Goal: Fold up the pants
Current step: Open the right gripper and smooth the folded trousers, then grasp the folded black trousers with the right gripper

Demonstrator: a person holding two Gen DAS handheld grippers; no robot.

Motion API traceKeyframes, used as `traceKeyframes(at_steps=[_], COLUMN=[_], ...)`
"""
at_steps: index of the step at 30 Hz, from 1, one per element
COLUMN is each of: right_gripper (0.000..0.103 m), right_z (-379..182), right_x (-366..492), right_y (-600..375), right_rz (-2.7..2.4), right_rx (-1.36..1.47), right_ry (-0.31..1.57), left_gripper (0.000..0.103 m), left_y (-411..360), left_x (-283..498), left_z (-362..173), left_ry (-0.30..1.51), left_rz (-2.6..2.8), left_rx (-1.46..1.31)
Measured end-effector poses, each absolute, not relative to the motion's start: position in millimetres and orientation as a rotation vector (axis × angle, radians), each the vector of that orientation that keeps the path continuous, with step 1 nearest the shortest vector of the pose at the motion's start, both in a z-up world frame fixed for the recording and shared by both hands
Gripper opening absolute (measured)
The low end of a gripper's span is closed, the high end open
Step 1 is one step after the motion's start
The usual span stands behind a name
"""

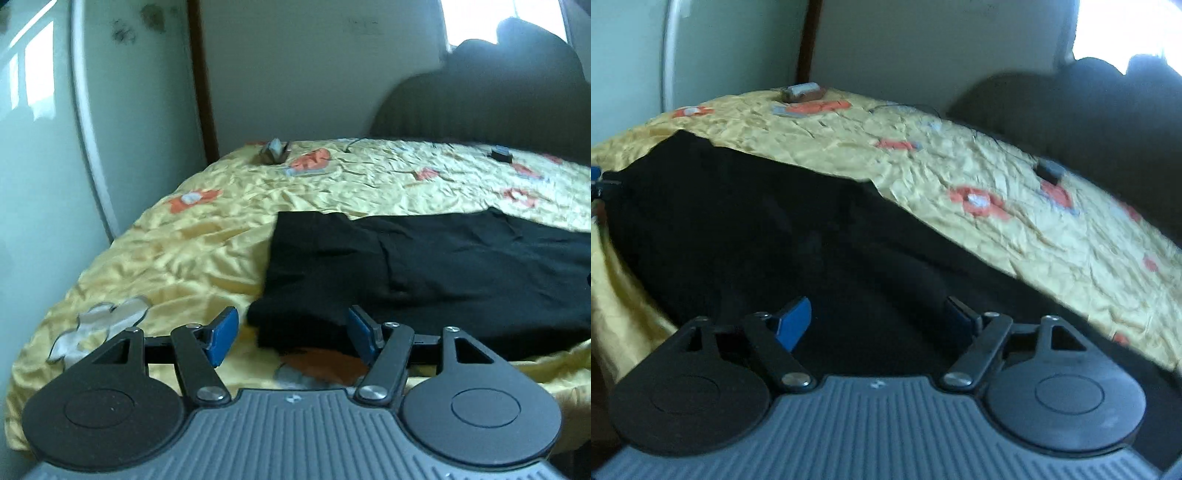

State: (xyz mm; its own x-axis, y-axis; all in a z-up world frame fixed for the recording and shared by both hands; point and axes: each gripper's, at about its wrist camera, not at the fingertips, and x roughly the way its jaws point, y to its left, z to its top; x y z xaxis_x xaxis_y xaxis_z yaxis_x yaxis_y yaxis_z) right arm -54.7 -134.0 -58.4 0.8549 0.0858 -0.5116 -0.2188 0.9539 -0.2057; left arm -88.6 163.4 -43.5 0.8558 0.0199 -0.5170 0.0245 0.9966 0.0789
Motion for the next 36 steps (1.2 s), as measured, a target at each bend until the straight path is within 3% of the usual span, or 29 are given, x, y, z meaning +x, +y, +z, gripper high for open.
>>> traceKeyframes(at_steps=[5, 13, 24, 26, 27, 28, 36], right_gripper=[0.077, 0.077, 0.067, 0.054, 0.033, 0.03, 0.033], right_z=[-41, -44, -77, -74, -71, -69, -69], right_x=[-76, -75, -48, -44, -44, -41, -38], right_y=[-67, 46, 85, 84, 83, 85, 114], right_rz=[0.37, 0.567, 0.444, 0.441, 0.459, 0.461, 0.464], right_rx=[-0.377, -0.588, -0.688, -0.654, -0.625, -0.615, -0.706], right_ry=[0.413, 0.319, 0.393, 0.406, 0.414, 0.413, 0.349], left_gripper=[0.064, 0.064, 0.064, 0.064, 0.064, 0.064, 0.064], left_y=[210, 245, 248, 253, 256, 258, 265], left_x=[-88, -107, -105, -101, -101, -101, -103], left_z=[-38, -28, -36, -37, -37, -36, -37], left_ry=[0.565, 0.493, 0.509, 0.514, 0.511, 0.507, 0.502], left_rz=[-0.036, 0.07, -0.005, -0.019, -0.021, -0.016, -0.006], left_rx=[-0.161, -0.193, -0.221, -0.26, -0.277, -0.289, -0.308])
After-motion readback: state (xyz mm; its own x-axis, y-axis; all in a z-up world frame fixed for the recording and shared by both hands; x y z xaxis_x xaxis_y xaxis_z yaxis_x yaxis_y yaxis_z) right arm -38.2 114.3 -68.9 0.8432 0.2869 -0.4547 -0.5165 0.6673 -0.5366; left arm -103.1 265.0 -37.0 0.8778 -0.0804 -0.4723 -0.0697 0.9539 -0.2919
